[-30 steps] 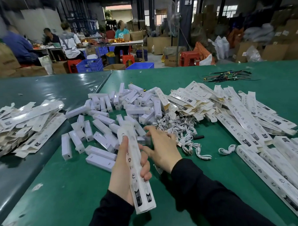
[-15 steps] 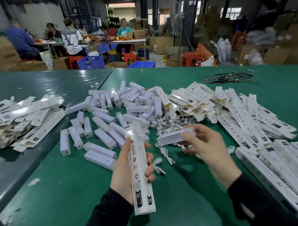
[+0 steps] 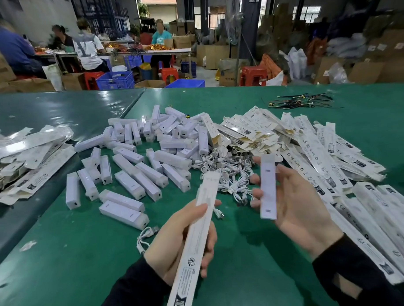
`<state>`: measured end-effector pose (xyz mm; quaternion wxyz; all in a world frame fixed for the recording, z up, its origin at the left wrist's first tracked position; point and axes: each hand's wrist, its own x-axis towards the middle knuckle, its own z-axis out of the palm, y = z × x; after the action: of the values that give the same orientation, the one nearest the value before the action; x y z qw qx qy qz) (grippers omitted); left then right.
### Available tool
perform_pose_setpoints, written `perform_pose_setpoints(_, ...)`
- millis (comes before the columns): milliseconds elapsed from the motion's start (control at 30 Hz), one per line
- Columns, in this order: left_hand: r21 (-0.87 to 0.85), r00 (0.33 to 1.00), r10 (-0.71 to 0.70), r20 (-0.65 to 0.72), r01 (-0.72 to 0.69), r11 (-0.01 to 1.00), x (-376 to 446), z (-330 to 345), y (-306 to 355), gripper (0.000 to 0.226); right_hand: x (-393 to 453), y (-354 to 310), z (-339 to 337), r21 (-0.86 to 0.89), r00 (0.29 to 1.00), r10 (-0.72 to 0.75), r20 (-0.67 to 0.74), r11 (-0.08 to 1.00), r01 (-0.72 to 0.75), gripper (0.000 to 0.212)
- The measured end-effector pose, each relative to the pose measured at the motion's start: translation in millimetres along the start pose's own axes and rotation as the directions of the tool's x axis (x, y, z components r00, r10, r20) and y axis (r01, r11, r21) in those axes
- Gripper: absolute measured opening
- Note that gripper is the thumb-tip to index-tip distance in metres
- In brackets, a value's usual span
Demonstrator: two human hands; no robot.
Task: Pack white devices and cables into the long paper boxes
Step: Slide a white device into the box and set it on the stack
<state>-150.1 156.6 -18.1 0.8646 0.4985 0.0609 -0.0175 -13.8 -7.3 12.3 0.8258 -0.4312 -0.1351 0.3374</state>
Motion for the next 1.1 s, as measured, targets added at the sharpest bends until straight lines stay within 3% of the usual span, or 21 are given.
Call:
perform_pose_setpoints(133, 0.05, 0.994, -0.023, 0.104, 0.018, 0.999, 6, 1, 0, 0.049, -2, -3, 1, -0.032, 0.997, -0.032, -0.068, 0.999, 0.03, 0.041)
perform_pose_setpoints(233, -0.01, 0.979, -0.024, 0.202, 0.027, 1.0, 1, 5, 2, 0.033, -3, -5, 2, -0.076, 0.995, -0.072, -0.064, 0.995, 0.067, 0.06)
perform_pose_setpoints(300, -0.034, 0.977, -0.024, 0.211, 0.031, 0.999, -2, 6, 1, 0.037, -3, -6, 4, -0.083, 0.988, -0.112, -0.105, 0.991, 0.103, 0.075)
perform_pose_setpoints(400, -0.037, 0.976, -0.022, 0.215, 0.031, 0.999, -5, 9, 2, 0.046, -2, -3, 5, -0.197, 0.969, -0.179, -0.173, 0.97, 0.144, 0.054)
perform_pose_setpoints(567, -0.007, 0.955, -0.032, 0.296, 0.036, 0.999, -4, 17, 0, 0.042, 1, 15, 4, -0.293, 0.917, -0.259, -0.303, 0.941, 0.169, 0.02)
perform_pose_setpoints(733, -0.003, 0.933, -0.069, 0.352, 0.075, 0.997, -5, 19, -2, 0.055, 1, 21, 5, -0.289, 0.924, -0.175, -0.34, 0.954, 0.074, 0.017)
perform_pose_setpoints(867, -0.023, 0.944, -0.074, 0.321, 0.086, 0.996, -5, 21, 0, 0.055, -2, 19, 7, -0.197, 0.964, -0.061, -0.259, 0.98, 0.009, 0.01)
perform_pose_setpoints(967, -0.028, 0.946, -0.08, 0.315, 0.094, 0.995, -6, 21, 1, 0.051, -2, 19, 9, -0.136, 0.962, -0.118, -0.246, 0.987, 0.086, 0.02)
perform_pose_setpoints(1100, -0.038, 0.937, -0.091, 0.339, 0.11, 0.993, -6, 21, 1, 0.052, -2, 21, 11, -0.203, 0.939, -0.223, -0.26, 0.964, 0.172, 0.025)
